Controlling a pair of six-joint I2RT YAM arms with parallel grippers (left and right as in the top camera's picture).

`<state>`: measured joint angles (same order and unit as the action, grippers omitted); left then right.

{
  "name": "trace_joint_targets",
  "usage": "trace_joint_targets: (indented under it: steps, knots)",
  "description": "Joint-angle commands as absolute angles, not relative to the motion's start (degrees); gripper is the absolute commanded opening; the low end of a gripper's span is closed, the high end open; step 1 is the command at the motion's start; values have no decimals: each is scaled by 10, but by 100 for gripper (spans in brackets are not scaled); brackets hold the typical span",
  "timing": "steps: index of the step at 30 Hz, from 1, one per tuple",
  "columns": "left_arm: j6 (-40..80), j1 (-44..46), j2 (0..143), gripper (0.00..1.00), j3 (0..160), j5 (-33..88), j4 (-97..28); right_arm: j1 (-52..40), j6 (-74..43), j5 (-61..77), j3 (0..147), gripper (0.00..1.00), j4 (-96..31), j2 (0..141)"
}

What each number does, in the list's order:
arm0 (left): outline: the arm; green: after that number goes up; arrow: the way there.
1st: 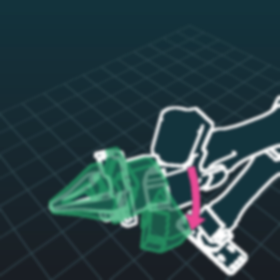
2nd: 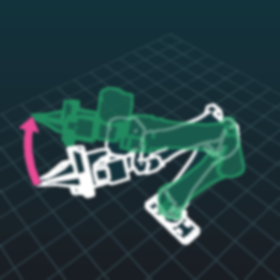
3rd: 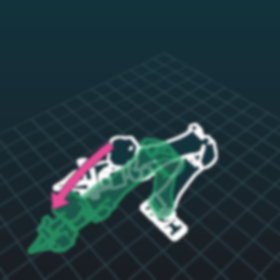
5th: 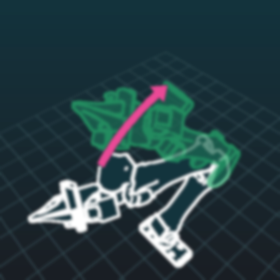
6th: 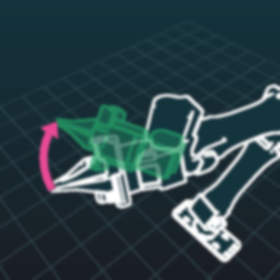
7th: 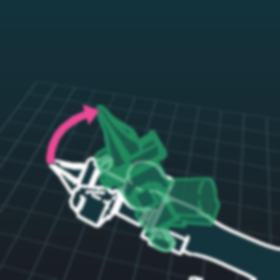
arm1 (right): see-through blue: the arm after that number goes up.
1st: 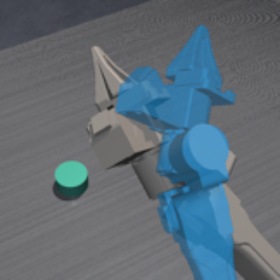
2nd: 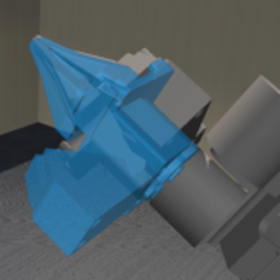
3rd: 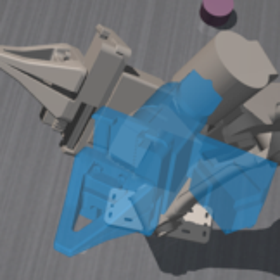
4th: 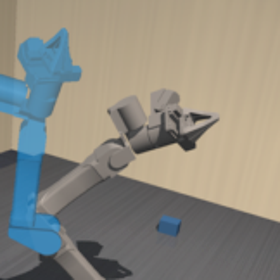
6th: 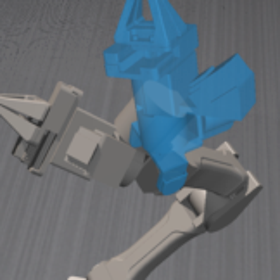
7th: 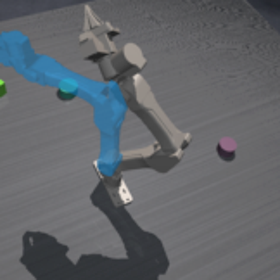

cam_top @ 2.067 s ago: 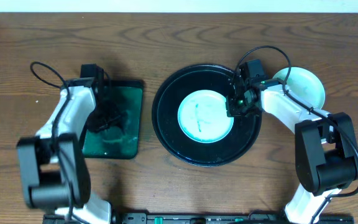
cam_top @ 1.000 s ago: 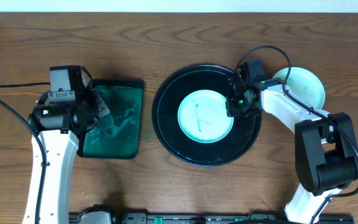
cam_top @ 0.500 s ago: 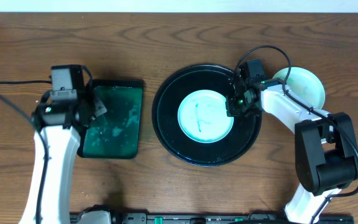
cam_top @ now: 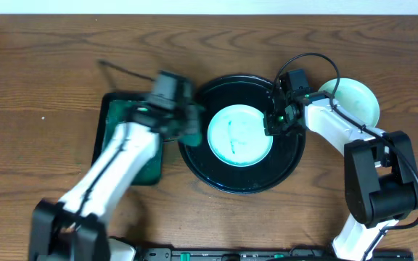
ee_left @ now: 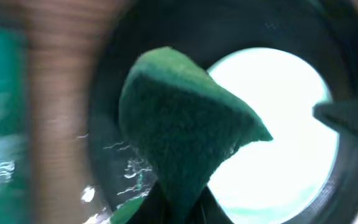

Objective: Clean dirty plates on tray and stack at the side
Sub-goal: 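Scrub the pale green plate on the tray with the left-held sponge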

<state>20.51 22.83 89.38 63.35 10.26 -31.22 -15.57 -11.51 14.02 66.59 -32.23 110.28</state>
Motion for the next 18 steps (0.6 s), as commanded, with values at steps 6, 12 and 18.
trace_joint_targets:
  steps: [6,12,18]
  knots:
    - [321,302,1053,7,644,179,-185,-162,-117,125,655,1,-322,1141]
    - [333,292,1074,7,644,140,-180,-162,-117,125,655,1,-322,1141]
    - [333,300,1088,7,644,132,-171,-162,-117,125,655,1,-321,1141]
